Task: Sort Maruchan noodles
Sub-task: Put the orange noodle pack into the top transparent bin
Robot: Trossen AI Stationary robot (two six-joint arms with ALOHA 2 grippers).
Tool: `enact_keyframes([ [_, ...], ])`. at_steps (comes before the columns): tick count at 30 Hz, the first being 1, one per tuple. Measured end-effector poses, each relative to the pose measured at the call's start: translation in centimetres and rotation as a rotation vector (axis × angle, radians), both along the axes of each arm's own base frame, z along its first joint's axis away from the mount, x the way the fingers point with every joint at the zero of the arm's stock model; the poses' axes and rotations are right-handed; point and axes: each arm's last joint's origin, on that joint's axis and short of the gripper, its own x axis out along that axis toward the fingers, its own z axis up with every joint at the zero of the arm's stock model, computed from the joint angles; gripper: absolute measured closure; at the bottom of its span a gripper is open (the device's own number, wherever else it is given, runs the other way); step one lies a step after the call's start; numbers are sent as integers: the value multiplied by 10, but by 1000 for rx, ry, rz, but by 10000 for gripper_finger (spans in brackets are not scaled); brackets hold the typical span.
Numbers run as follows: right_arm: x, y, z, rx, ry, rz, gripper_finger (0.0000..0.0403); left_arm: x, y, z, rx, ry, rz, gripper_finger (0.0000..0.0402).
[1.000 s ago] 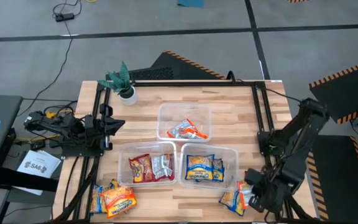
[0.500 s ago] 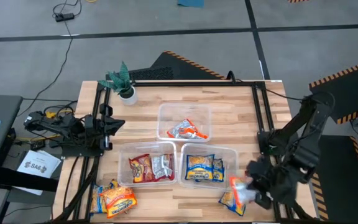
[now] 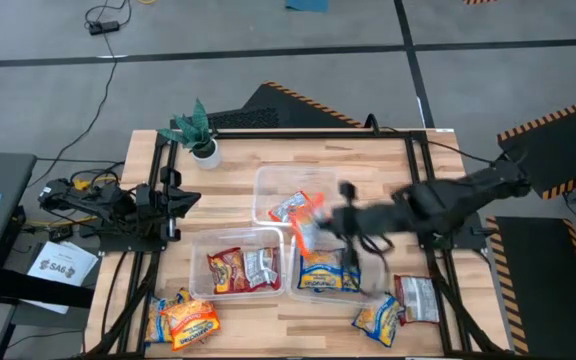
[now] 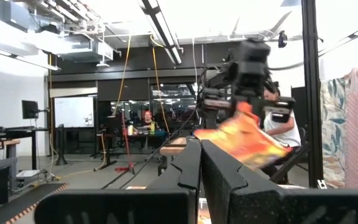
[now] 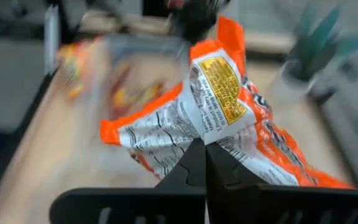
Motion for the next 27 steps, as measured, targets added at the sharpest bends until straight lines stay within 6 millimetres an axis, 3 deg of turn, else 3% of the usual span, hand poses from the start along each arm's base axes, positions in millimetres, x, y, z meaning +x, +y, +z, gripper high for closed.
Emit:
enact_keyframes([
  [4, 45, -33, -9, -47, -96, 26, 396, 0, 0, 0, 0, 0, 0, 401],
  [7, 73, -57, -30, -55, -85, 12, 396, 0, 0, 0, 1, 4, -1, 401],
  [11, 90, -79, -60, -64, 24, -45, 396, 1, 0, -3, -23, 26, -17, 401],
  [16, 85, -89, -62, -52, -55, -94, 396, 2, -1, -4, -41, 32, -28, 401],
  [21, 64, -93, -91, -24, -179, -114, 397, 2, -1, -3, -60, 26, -41, 402],
  [27, 47, -107, -110, 55, -335, -151, 394, 1, 0, -3, -55, 17, -33, 401],
])
